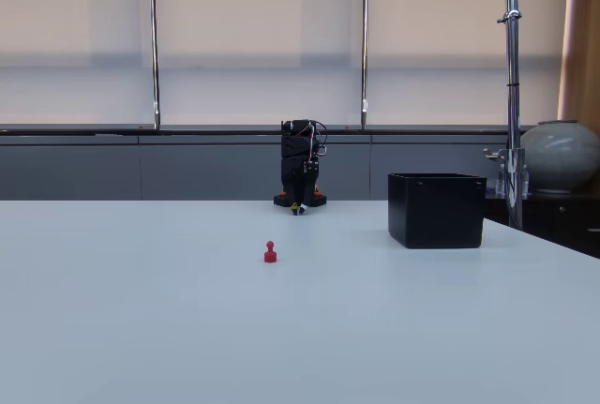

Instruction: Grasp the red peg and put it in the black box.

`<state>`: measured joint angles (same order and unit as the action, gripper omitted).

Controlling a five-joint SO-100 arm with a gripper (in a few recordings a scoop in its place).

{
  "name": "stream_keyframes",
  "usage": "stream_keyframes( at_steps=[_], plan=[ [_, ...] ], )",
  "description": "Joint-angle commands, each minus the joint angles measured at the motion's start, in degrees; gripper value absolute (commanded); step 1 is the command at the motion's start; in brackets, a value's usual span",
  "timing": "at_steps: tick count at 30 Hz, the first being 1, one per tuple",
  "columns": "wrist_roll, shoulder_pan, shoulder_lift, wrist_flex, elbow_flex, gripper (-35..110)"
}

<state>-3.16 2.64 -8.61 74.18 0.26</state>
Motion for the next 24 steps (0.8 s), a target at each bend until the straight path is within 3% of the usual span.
stream_keyframes(
  at_steps=[1,8,17,24],
  plan=[
    [-0.79,0.00,-2.37,1.76,0.53,1],
    [1.58,-0.62,-2.02,-1.23,0.53,1],
    [6.15,-3.78,16.87,-25.22,0.53,3],
    [4.75,-4.75,37.88,-53.26,0.97,1]
  ],
)
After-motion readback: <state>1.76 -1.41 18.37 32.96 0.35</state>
